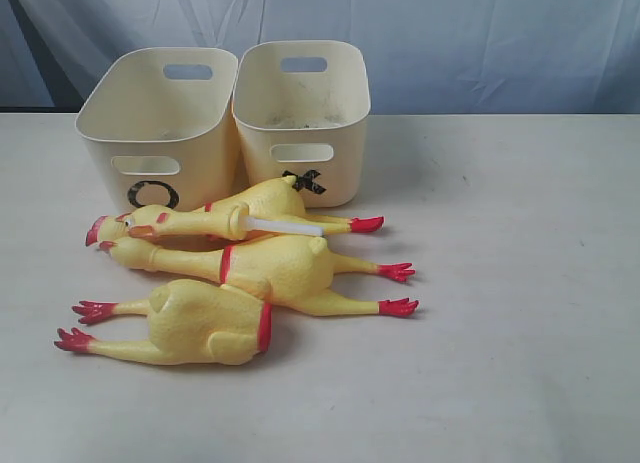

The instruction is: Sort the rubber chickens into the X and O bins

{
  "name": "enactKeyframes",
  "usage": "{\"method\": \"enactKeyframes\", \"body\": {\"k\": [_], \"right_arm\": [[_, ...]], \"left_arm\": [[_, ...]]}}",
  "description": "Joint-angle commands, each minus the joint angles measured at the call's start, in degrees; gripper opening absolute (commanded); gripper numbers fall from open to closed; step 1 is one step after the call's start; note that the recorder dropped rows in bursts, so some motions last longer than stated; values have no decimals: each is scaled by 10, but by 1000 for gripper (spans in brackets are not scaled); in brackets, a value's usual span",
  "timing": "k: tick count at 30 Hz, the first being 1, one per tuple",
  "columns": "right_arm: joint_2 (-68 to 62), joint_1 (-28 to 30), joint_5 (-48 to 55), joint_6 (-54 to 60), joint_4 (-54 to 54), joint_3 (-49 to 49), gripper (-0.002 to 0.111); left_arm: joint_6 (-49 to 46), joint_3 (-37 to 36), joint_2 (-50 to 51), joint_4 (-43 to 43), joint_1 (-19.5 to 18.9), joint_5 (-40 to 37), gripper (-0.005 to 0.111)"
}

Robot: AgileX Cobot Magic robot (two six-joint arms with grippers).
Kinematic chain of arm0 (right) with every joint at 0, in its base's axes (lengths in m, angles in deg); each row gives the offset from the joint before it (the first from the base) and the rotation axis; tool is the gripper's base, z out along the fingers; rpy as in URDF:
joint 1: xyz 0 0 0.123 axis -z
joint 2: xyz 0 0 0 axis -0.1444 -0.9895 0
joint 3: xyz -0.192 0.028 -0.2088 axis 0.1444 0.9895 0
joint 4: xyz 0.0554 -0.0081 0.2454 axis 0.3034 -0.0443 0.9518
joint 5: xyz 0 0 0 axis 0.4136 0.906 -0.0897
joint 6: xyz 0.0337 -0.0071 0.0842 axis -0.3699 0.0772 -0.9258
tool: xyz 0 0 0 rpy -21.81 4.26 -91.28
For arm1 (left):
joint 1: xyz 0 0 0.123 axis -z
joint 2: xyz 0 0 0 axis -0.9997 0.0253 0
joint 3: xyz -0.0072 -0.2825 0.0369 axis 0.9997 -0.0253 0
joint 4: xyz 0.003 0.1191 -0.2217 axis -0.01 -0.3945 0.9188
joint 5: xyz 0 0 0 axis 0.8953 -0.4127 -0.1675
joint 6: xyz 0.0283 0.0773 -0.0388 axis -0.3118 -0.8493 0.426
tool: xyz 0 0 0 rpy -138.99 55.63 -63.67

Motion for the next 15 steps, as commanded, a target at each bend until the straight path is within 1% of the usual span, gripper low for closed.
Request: {"method": "enactKeyframes", "body": {"k": [1,4,6,10,12,15], "right_arm": [[3,3,-7,0,1,-4,0],[3,3,-7,0,1,-4,0],[3,3,-7,0,1,-4,0],[3,3,-7,0,1,-4,0],[3,3,-7,0,1,-4,0],[3,3,-6,0,1,-4,0]], "left_arm": [[-2,-2,-3,18,0,62,0],[-2,-2,-3,18,0,123,0],[-2,-2,-3,16,0,143,0],[-2,-2,-3,10,0,146,0],[-4,-2,-3,-17,0,146,0],[-4,-2,-3,-88,0,150,0]]}}
